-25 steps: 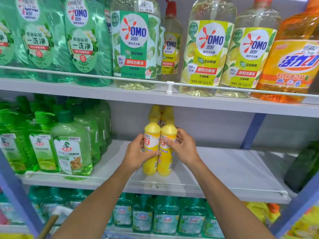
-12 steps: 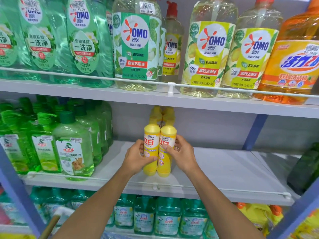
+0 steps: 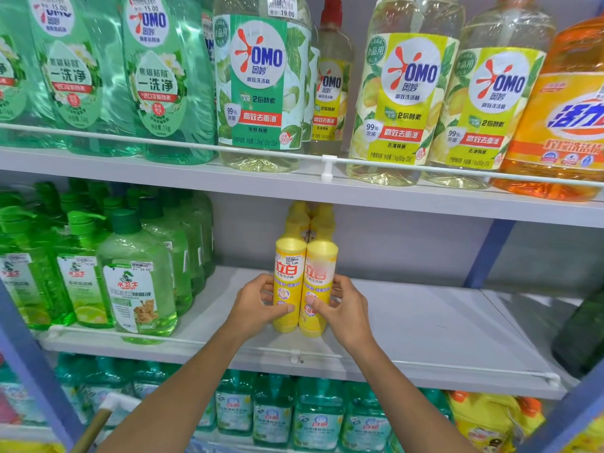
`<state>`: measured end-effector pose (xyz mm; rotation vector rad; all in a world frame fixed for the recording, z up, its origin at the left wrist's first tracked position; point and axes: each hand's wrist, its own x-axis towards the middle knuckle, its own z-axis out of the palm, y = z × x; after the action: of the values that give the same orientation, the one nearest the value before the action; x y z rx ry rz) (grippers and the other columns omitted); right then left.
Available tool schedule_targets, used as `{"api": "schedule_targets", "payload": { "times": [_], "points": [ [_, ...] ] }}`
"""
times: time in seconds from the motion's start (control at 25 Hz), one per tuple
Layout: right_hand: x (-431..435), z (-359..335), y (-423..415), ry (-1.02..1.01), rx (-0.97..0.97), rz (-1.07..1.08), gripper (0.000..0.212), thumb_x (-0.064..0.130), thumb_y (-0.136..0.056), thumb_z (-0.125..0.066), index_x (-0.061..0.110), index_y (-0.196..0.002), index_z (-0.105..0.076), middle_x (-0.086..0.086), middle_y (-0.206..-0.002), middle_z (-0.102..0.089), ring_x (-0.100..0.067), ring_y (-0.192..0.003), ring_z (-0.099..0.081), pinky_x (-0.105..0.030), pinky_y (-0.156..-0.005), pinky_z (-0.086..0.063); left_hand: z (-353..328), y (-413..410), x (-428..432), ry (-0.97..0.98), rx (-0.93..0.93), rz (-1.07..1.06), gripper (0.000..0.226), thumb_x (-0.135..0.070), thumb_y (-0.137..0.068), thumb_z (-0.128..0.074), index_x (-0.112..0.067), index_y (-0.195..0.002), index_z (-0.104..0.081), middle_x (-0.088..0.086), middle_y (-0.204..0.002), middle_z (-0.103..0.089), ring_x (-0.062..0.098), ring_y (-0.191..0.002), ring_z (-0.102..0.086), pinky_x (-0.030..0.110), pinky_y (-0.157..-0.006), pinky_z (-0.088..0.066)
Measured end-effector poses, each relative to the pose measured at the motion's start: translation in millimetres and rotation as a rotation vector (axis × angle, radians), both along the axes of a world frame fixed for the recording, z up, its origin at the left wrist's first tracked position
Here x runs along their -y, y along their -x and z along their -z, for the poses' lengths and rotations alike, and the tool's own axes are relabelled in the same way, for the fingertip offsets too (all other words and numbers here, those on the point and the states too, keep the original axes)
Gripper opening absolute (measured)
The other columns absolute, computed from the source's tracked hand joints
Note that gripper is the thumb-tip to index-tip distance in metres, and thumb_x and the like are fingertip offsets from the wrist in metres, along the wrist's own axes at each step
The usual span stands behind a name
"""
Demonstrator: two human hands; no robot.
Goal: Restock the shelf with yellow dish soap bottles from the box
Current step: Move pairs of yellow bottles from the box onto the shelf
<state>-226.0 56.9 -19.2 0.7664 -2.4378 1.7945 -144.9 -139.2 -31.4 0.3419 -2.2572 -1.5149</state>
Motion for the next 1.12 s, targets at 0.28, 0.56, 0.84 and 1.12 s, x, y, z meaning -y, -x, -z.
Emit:
{"api": "schedule_targets", "payload": {
  "times": [0.28, 0.56, 0.84, 1.12],
  "points": [
    [-6.1, 12.9, -5.4, -0.087, 0.024, -0.002, 0.063, 0.034, -0.075, -0.089, 0.024, -0.129, -0.058, 0.011, -0.116, -0.069, 0.0, -0.101, -0.067, -0.016, -0.085, -0.057, 4.0, 7.5, -10.6, -0.01, -0.01, -0.079, 0.056, -0.022, -0.064, -0.094, -0.019, -0.112, -0.065, -0.004, -0.101, -0.073, 0.013, -0.089, -0.071, 0.029, -0.075, -0.06],
    [13.6, 29.4, 1.5, -0.129, 0.049, 0.12, 0.056, 0.038, -0.074, -0.089, 0.018, -0.119, -0.064, 0.001, -0.111, -0.074, -0.013, -0.094, -0.071, -0.032, -0.083, -0.061, 6.7, 11.6, -19.5, 0.002, 0.022, -0.164, 0.051, -0.018, -0.066, -0.093, -0.017, -0.108, -0.065, -0.009, -0.093, -0.071, 0.001, -0.081, -0.068, 0.008, -0.061, -0.051],
    [27.3, 25.2, 27.0, -0.172, 0.077, 0.16, 0.054, 0.032, -0.076, -0.088, 0.016, -0.122, -0.065, -0.001, -0.116, -0.074, -0.018, -0.099, -0.07, -0.034, -0.09, -0.059, 3.7, 32.6, -20.0, -0.004, 0.032, -0.223, 0.05, -0.02, -0.065, -0.094, -0.019, -0.105, -0.064, -0.007, -0.091, -0.069, -0.002, -0.078, -0.065, 0.014, -0.067, -0.052],
    [29.8, 26.3, 42.7, -0.17, 0.074, 0.139, 0.05, 0.032, -0.077, -0.088, 0.019, -0.12, -0.066, 0.0, -0.114, -0.074, -0.016, -0.097, -0.071, -0.034, -0.091, -0.059, 9.1, 49.9, -18.3, -0.017, 0.018, -0.242, 0.05, -0.024, -0.065, -0.094, -0.022, -0.105, -0.064, -0.012, -0.088, -0.068, -0.004, -0.077, -0.066, 0.014, -0.067, -0.053]
  ]
}}
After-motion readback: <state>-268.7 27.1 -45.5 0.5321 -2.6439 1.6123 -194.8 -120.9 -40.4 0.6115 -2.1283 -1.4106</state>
